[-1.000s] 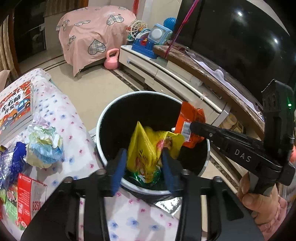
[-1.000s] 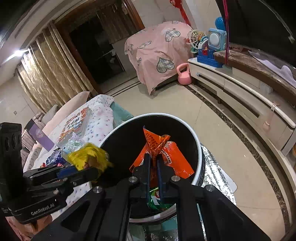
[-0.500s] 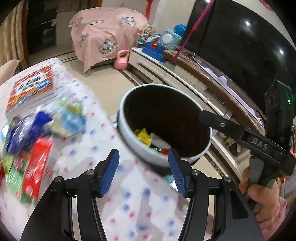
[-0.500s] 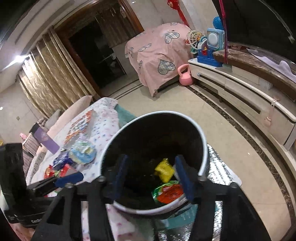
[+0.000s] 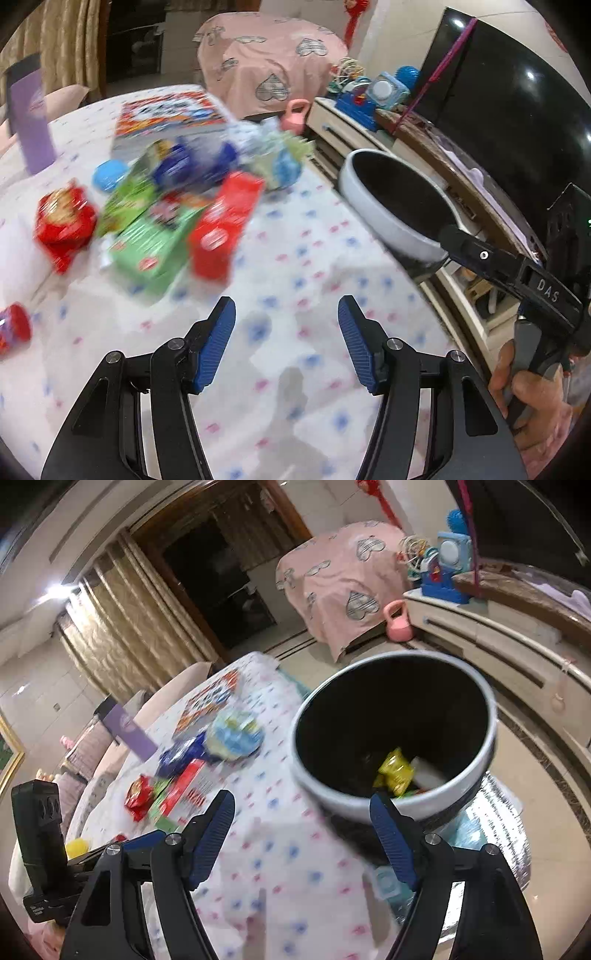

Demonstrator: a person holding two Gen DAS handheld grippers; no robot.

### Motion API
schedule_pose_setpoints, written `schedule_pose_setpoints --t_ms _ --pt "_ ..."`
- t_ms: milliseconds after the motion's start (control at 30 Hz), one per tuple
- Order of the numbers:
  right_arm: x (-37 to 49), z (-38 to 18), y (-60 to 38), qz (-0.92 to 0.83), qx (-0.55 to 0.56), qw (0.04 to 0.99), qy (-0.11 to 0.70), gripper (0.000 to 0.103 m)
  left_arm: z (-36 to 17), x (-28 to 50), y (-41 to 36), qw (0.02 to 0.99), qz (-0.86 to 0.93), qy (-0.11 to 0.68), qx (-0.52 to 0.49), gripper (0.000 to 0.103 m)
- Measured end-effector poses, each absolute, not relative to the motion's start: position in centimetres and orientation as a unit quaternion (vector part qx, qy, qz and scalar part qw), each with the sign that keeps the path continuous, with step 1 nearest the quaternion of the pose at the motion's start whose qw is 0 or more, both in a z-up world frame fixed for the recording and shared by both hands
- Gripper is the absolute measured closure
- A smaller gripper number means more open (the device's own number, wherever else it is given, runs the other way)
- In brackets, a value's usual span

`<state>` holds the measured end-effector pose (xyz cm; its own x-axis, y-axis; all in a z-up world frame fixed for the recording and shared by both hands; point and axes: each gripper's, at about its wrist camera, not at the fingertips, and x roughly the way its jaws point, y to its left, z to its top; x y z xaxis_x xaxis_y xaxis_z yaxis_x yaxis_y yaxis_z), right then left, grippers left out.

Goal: Collect trash
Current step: 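Open both grippers to drop the wrappers into the bin, then grasp the red Skittles tube with the left gripper while the right grasps the red-and-white carton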

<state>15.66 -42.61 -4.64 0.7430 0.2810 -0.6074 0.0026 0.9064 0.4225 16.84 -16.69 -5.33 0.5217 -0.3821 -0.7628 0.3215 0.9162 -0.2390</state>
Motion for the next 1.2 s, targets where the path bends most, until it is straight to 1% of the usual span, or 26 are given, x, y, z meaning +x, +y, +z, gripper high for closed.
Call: schedule_pose_setpoints --t_ms 367,433,633,867,967,1000,1100,1200 --pt "14.7 -5.4 -35.4 0.107 0.177 0.906 0.370 0.025 -6.2 14.8 -8.9 0.879 -0.164 0.445 -0.058 0.044" --pt "14.6 -5.6 -34.2 0.112 0.172 0.904 0.374 0.022 -6.3 14.6 -7.8 0.878 -0.163 0.447 -0.060 0.044" --pt "15.0 -6.3 -31.0 0.128 0.163 0.898 0.389 0.022 -6.4 14.1 -4.1 0.882 -0.154 0.444 -0.033 0.044" --pt "15.4 -6.3 -28.7 0.141 0.155 0.895 0.393 0.022 -5.2 14.4 -0.1 0.883 -0.169 0.436 0.040 0.043" --pt "15.7 -6.1 -28.2 0.146 0.152 0.895 0.393 0.022 -4.4 15.0 1.6 0.887 -0.165 0.424 0.077 0.035" --pt "15.8 -6.1 -28.1 0.147 0.152 0.895 0.392 0.022 -4.3 15.3 2.1 0.886 -0.167 0.423 0.092 0.030" --pt "16.2 -6.0 -27.6 0.152 0.153 0.895 0.392 0.022 -4.9 16.2 3.2 0.879 -0.165 0.428 0.131 0.028" --pt "16.7 -5.9 -27.1 0.158 0.150 0.894 0.393 0.022 -6.6 17.1 3.7 0.859 -0.168 0.452 0.175 0.028"
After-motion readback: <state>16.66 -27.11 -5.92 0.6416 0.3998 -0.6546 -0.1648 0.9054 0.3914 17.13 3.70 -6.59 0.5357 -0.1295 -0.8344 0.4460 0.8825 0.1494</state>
